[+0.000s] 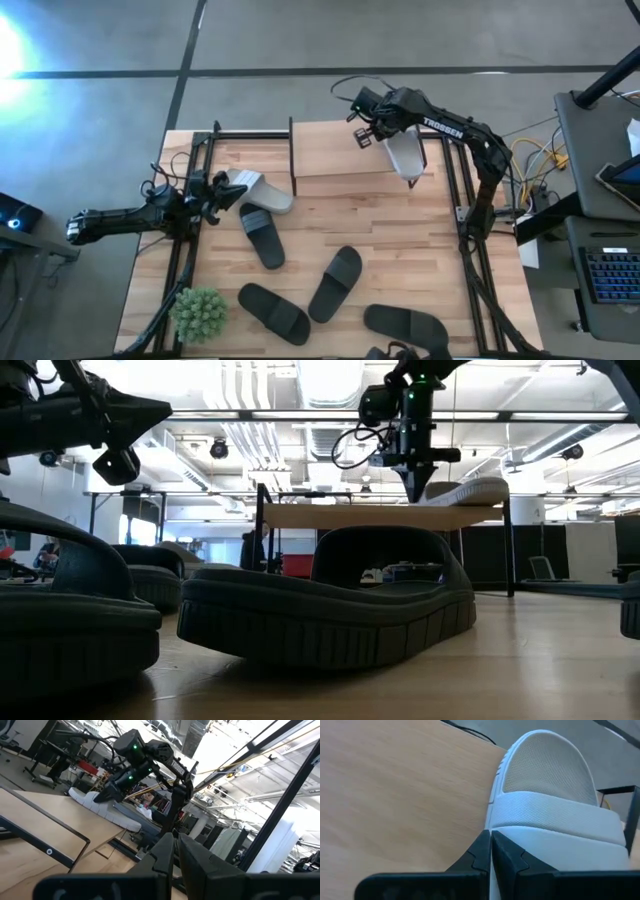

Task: Pick and place slides into the shelf
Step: Put the gray slide on the shelf

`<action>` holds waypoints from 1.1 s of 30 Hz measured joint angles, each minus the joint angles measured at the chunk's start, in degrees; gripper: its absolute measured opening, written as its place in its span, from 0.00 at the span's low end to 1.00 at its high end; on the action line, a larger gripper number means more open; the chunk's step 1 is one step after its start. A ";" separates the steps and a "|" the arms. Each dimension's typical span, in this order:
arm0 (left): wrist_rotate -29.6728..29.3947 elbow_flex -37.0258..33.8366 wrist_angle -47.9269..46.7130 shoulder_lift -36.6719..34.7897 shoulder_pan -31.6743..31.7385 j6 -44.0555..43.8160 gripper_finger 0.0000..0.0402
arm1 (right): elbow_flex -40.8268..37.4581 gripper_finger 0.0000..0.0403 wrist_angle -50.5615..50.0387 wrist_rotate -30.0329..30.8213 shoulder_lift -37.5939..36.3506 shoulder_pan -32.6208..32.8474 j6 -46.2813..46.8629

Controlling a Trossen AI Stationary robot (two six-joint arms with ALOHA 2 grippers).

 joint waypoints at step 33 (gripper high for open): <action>-0.04 0.00 0.01 0.00 -0.02 0.04 0.03 | 2.16 0.02 3.68 1.43 5.84 -1.70 -14.09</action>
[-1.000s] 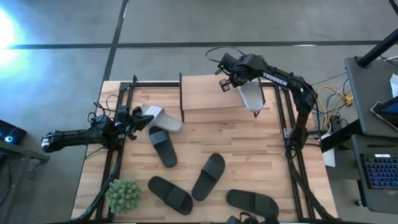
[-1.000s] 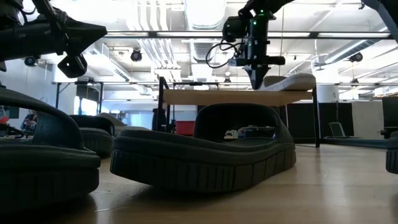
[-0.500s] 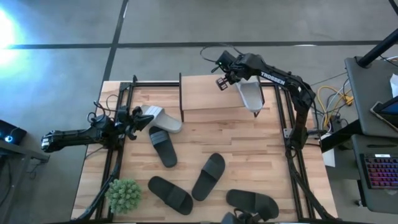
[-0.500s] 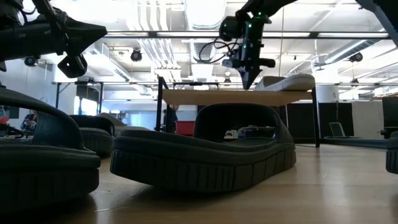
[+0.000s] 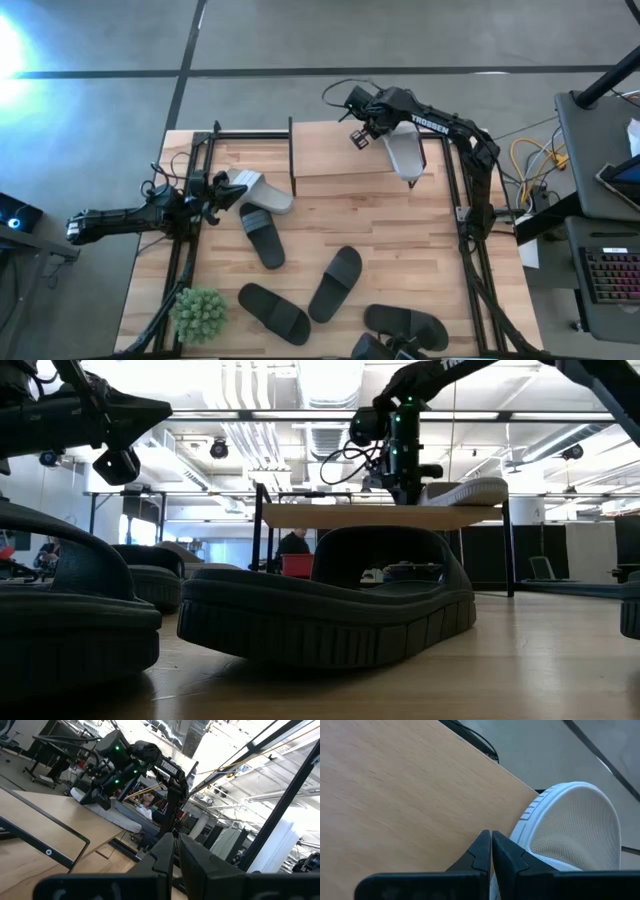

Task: Pick and place slides into the shelf
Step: Put the gray slide on the shelf

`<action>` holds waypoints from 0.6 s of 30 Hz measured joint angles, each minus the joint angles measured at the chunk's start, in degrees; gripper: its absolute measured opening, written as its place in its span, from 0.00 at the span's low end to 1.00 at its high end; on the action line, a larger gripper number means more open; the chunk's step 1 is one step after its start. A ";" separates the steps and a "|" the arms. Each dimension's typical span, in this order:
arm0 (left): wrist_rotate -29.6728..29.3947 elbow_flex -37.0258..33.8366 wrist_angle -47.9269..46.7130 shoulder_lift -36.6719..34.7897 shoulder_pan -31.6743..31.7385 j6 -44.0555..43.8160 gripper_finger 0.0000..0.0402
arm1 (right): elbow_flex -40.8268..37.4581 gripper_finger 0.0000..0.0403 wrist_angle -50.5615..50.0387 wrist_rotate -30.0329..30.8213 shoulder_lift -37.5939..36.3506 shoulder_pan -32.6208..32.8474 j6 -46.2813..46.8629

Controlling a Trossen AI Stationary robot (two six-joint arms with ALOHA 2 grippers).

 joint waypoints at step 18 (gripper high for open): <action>-0.02 0.02 -0.01 -0.02 0.02 0.02 0.03 | 3.83 0.02 0.69 -3.55 -0.86 -0.08 3.72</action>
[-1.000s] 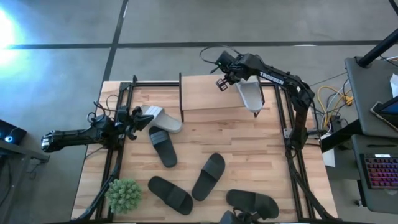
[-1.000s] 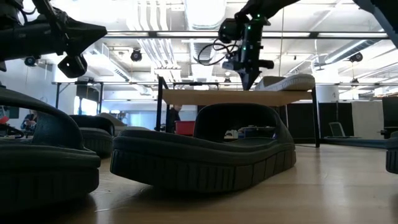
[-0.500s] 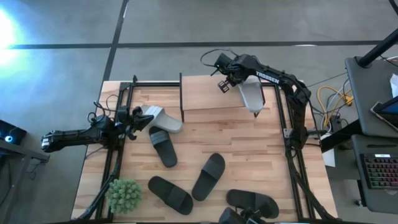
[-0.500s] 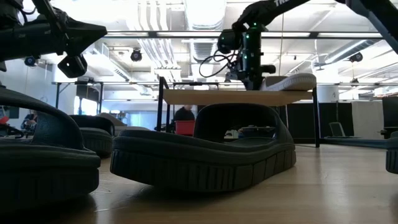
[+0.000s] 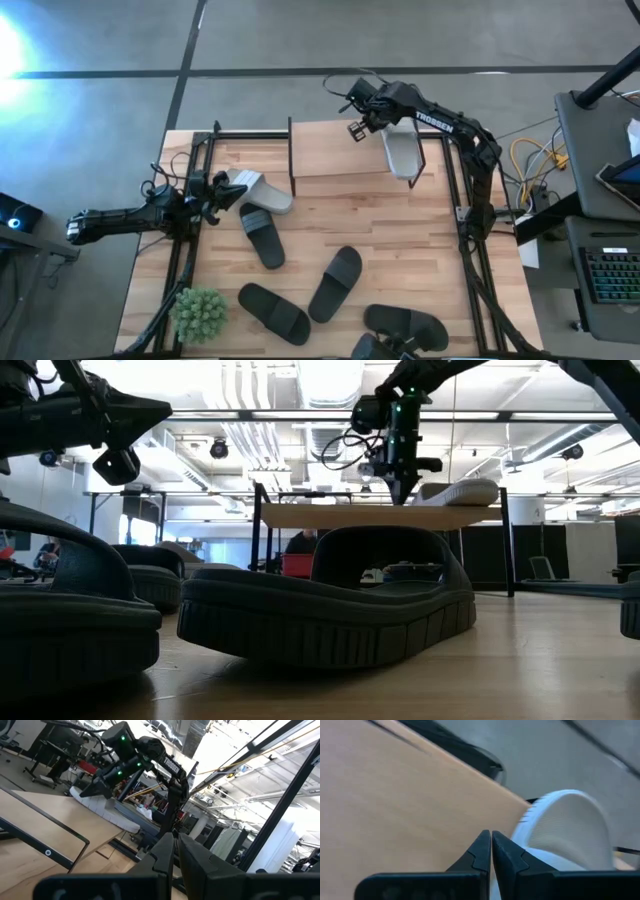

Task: Pick and place slides into the shelf
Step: Put the gray slide on the shelf

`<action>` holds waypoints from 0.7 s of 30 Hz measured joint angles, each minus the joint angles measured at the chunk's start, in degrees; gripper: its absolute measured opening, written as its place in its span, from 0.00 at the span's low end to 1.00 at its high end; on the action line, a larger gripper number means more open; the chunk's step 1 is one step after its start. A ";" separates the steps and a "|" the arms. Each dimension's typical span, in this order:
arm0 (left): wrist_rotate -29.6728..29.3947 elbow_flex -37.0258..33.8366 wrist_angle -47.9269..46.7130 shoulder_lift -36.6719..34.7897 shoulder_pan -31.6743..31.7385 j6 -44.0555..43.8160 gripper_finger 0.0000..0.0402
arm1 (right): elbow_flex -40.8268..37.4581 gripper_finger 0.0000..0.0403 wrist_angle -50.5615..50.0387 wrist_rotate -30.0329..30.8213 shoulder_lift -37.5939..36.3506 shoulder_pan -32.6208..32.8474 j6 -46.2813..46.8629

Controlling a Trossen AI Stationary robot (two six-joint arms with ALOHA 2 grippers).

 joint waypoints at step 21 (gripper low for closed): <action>7.85 2.17 -1.76 7.11 -0.02 -7.95 0.03 | 9.19 0.02 -1.06 -12.00 -2.17 17.91 -13.61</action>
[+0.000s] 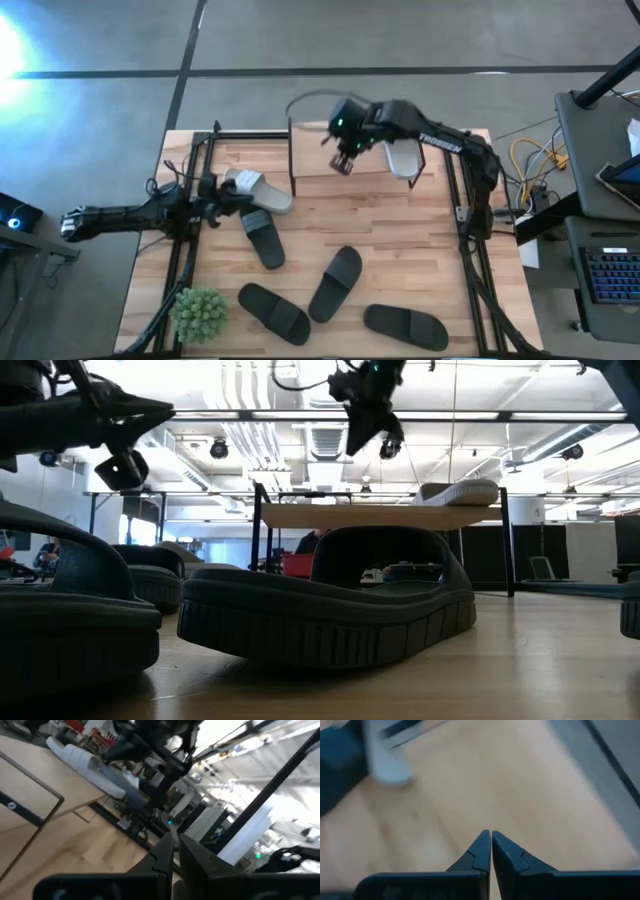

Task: Pick and place slides into the shelf
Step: Put the gray slide on the shelf

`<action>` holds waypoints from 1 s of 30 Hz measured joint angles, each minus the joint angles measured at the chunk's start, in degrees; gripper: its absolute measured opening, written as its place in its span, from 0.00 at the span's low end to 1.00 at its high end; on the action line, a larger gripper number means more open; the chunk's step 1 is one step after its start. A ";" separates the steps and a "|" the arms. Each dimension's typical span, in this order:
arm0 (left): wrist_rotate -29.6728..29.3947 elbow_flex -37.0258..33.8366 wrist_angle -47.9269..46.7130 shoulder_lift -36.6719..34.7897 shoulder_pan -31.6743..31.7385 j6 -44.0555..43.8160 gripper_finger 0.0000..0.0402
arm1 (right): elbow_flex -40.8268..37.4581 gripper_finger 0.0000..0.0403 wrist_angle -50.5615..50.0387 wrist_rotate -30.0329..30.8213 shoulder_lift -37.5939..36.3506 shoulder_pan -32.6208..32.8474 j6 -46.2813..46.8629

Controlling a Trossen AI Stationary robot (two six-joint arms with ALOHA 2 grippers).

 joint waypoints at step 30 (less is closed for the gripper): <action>-0.24 -0.43 0.01 4.12 0.00 0.50 0.03 | 11.14 0.02 13.22 -1.26 21.71 6.03 -2.00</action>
